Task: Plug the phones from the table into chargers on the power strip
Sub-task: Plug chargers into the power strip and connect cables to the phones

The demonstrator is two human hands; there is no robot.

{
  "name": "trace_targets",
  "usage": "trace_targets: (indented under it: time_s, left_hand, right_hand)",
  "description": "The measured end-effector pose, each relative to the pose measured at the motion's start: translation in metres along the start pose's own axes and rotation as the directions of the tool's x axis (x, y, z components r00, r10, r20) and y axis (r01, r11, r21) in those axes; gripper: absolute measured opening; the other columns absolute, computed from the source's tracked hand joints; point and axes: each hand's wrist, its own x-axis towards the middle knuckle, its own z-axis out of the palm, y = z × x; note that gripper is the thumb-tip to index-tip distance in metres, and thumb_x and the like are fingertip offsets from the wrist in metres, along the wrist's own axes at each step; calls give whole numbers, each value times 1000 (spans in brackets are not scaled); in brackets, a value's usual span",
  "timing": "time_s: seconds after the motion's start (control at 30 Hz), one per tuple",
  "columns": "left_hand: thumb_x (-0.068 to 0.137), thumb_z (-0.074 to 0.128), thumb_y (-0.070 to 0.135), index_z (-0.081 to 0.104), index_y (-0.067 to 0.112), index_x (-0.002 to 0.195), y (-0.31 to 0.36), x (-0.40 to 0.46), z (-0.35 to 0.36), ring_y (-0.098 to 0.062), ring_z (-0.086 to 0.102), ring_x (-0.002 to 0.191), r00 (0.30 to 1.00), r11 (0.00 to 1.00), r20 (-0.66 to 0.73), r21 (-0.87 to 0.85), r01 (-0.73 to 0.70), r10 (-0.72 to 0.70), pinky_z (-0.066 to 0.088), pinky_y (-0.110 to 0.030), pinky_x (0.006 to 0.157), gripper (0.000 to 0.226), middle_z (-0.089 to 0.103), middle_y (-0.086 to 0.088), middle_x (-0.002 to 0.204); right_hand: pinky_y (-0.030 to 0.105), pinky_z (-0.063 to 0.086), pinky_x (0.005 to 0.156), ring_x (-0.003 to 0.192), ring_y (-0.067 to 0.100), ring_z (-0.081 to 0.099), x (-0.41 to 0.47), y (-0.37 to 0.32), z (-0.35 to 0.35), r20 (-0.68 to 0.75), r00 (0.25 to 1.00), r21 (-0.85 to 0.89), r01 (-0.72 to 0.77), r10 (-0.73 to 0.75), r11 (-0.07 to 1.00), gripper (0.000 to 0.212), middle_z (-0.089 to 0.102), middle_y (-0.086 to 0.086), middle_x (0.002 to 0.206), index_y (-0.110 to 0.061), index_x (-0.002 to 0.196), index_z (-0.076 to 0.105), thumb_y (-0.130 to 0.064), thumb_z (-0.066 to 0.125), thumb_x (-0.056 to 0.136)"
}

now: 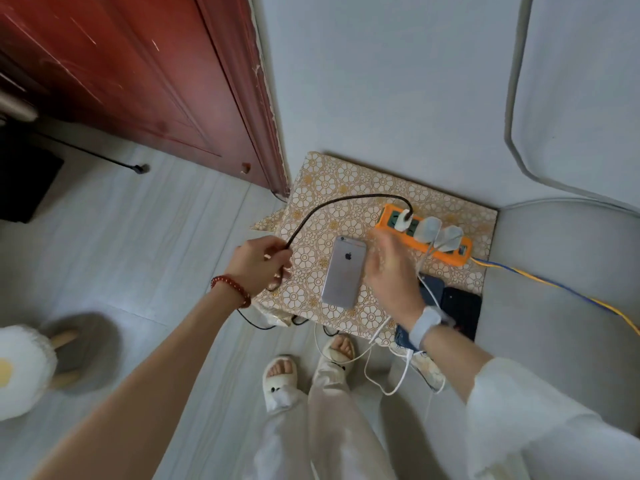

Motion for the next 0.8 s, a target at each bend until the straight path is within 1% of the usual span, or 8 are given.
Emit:
trace_targets:
  time_s: [0.13,0.23,0.3,0.37,0.5,0.63,0.7,0.8]
  left_hand:
    - [87,56,12,60,12,81,34,-15,-16,-18,70,60,988,949,153,-308,62,-15,58,-29,52,7,64,-5,68]
    - [86,57,13,61,9,84,43,-22,-22,-19,70,63,978,894,207,-438,94,-2,57,-28,52,7,66,0,63]
    - [88,54,13,61,8,85,40,-28,-25,-19,70,65,975,866,221,-487,114,-5,58,-27,54,10,66,0,64]
    - [92,47,14,61,8,92,27,-33,-28,-20,70,75,981,852,192,-510,121,-25,60,-29,64,15,67,-4,76]
    - [92,44,9,53,11,117,-28,-66,-26,-22,57,106,975,943,192,-289,166,-113,46,-31,91,26,63,-6,111]
    - [85,42,-9,48,3,125,-71,-125,8,-14,47,113,934,981,346,-131,142,-89,41,-14,87,43,54,-9,126]
    - [87,43,-6,54,2,117,-79,-144,25,-12,49,111,912,994,408,-85,74,-33,39,-17,90,33,57,-8,121]
    - [93,41,6,61,10,84,-76,-157,37,-18,59,88,936,995,351,-97,0,34,45,-26,85,22,64,-4,86]
  right_hand:
    - [26,22,110,137,12,25,-57,-38,44,523,851,239,-205,52,949,60,27,-1,150,-21,142,23,-3,45,89]
    - [22,33,105,127,6,41,-78,-65,70,653,757,367,-335,16,868,36,46,-1,140,-17,127,48,-12,46,92]
    - [20,43,97,109,5,57,-94,-74,78,646,762,410,-391,39,824,20,61,6,125,-13,105,59,-17,42,94]
    - [25,51,93,93,7,66,-108,-77,77,594,797,477,-460,111,749,21,68,14,111,-10,89,56,-14,37,96]
    - [44,51,93,96,31,68,-122,-74,54,489,833,717,-552,257,426,25,68,21,104,-4,90,53,-17,33,98]
    - [40,56,85,98,33,67,-123,-79,31,447,851,863,-491,276,120,26,70,19,98,-4,91,54,-19,33,98]
    - [38,57,84,98,32,67,-122,-82,26,417,865,886,-456,279,89,26,70,19,98,-4,95,55,-19,33,98]
    - [36,54,88,104,28,65,-127,-78,24,382,881,894,-429,279,131,30,66,17,109,-10,110,53,-32,41,93]
